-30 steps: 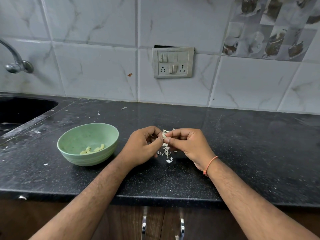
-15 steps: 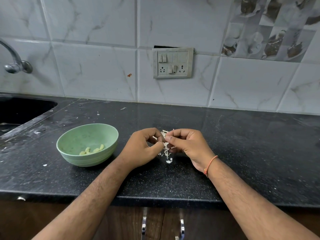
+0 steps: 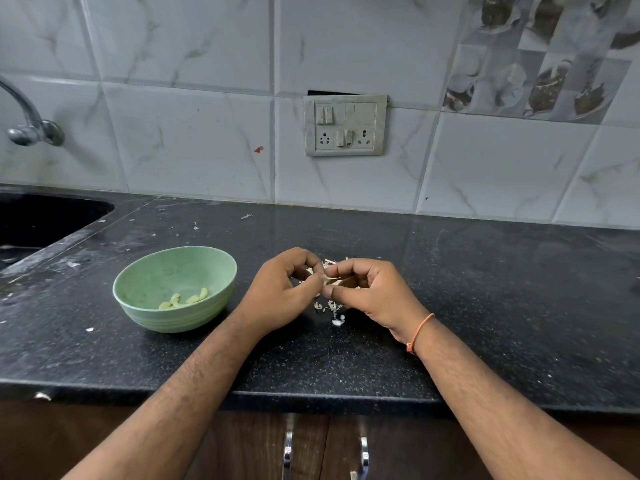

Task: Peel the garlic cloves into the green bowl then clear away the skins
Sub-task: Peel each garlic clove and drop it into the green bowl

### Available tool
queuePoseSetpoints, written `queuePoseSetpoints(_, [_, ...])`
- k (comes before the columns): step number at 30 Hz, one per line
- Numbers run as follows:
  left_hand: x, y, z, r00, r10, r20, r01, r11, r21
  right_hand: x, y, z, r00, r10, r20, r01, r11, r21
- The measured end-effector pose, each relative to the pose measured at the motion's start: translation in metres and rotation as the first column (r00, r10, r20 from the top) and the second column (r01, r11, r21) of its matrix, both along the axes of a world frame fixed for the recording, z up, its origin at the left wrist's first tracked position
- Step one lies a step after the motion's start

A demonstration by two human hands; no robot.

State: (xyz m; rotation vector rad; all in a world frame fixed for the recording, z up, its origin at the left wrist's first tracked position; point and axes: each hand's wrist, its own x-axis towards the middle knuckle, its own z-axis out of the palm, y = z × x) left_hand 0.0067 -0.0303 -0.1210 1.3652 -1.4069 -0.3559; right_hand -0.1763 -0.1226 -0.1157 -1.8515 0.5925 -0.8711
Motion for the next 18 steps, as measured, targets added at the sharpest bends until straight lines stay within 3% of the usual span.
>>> queuePoseSetpoints(7, [-0.0013,0.0006,0.0024,0.998,-0.016,-0.061,0.017,1.0,0.007,0.0023,-0.001,-0.0014,1.0,-0.006,0.004,0.006,1.0,-0.005])
queuePoseSetpoints(12, [-0.0004,-0.0004,0.0014,1.0,-0.013,-0.021,0.013,1.0,-0.01,-0.0004,0.002,0.0018,0.994,0.037,0.104,-0.044,0.997,0.07])
queuePoseSetpoints(18, [-0.0015,0.0006,0.0014,1.0,0.017,0.008,-0.016,0.998,-0.061,0.0001,-0.0015,0.0023,0.987,-0.028,0.157,0.01,0.994,0.112])
